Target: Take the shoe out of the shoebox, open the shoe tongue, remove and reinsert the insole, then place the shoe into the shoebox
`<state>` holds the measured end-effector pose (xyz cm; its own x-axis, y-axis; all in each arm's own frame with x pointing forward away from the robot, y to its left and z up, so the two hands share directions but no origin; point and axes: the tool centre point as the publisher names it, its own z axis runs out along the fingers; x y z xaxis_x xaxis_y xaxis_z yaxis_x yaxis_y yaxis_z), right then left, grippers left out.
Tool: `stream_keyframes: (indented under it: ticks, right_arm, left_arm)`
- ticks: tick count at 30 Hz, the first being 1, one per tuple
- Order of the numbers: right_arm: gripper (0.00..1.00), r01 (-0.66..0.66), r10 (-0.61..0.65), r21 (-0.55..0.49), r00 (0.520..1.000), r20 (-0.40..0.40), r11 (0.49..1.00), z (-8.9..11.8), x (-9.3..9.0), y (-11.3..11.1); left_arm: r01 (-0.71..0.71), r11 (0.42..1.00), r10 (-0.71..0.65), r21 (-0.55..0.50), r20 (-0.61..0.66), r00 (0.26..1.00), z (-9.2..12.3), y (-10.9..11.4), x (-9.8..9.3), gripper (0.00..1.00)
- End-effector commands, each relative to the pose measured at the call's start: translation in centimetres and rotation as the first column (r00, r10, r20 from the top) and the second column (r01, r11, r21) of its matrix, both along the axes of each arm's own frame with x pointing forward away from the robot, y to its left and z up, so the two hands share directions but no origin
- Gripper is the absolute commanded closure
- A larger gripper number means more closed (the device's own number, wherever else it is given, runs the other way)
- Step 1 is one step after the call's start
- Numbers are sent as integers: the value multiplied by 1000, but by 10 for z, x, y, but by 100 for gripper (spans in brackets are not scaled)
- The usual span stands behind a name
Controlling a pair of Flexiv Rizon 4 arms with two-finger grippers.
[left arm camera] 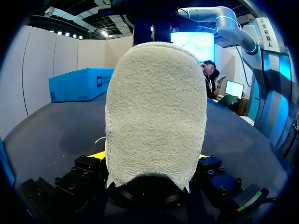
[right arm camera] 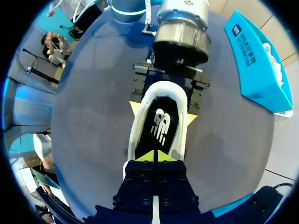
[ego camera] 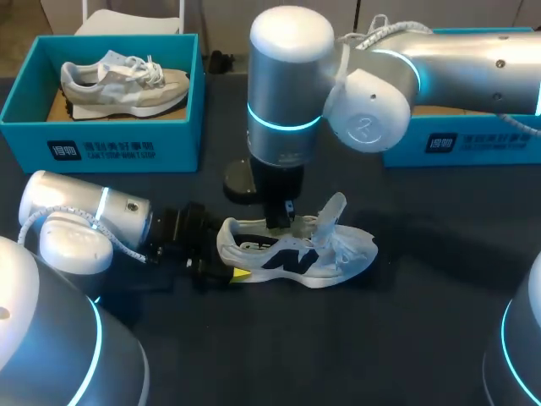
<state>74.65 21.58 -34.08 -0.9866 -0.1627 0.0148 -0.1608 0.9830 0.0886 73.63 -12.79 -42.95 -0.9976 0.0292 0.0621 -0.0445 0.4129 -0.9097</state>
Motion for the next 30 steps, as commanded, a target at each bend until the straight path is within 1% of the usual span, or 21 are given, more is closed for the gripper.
stream_keyframes:
  ticks: [1,2,5,8,9,10,13,14,15,17,18,20,22,23,27,29,30]
  right_arm:
    - [100,-12,12,3,999,-33,1000,-16,3,-1]
    - [100,-10,10,6,999,-47,1000,-21,1,-2]
    - [100,11,-11,-3,998,-69,1000,-29,-4,-6]
    - [100,33,-34,-3,998,-62,999,-33,-8,-10]
    - [100,42,-43,-17,997,-62,999,-33,-9,-12]
    - [100,55,-58,-35,995,-78,998,-34,-9,-13]
    - [100,128,-134,-77,988,-74,989,-36,-14,-17]
    - [100,137,-142,-85,988,-67,987,-36,-16,-18]
    - [100,162,-170,-111,983,-66,980,-36,-18,-18]
    - [100,176,-183,-109,982,-55,978,-37,-20,-17]
    - [100,206,-212,-114,977,-38,972,-38,-21,-16]
    - [100,222,-226,-122,974,-21,967,-40,-19,-14]
    - [100,234,-236,-125,972,-4,964,-42,-14,-11]
    - [100,239,-239,-106,971,7,965,-44,-11,-11]
    - [100,250,-247,-100,968,37,963,-47,-2,-9]
    - [76,254,-251,-105,967,40,961,-46,1,-8]
    - [71,255,-253,-104,967,40,961,-47,3,-8]
  left_arm:
    - [0,1000,0,3,0,1000,-5,1,3,100]
    - [0,1000,0,3,0,1000,-5,1,3,100]
    - [0,1000,0,3,0,1000,-5,1,3,100]
    - [0,1000,0,3,0,1000,-5,1,3,100]
    - [0,1000,0,3,0,1000,-5,1,3,100]
    - [0,1000,0,3,0,1000,-5,1,3,100]
    - [0,1000,0,3,0,1000,-5,1,3,100]
    - [0,1000,0,3,0,1000,-5,1,3,100]
    - [0,1000,0,3,0,1000,-5,1,3,100]
    - [0,1000,0,3,0,1000,-5,1,3,100]
    - [0,1000,0,3,0,1000,-5,1,3,100]
    - [0,1000,0,3,0,1000,-5,1,3,100]
    - [0,1000,0,3,0,1000,-5,1,3,100]
    - [0,1000,0,3,0,1000,-5,1,3,100]
    - [0,1000,0,3,0,1000,-5,1,3,100]
    - [0,1000,0,3,0,1000,-5,1,3,100]
    - [0,1000,0,3,0,1000,-5,1,3,100]
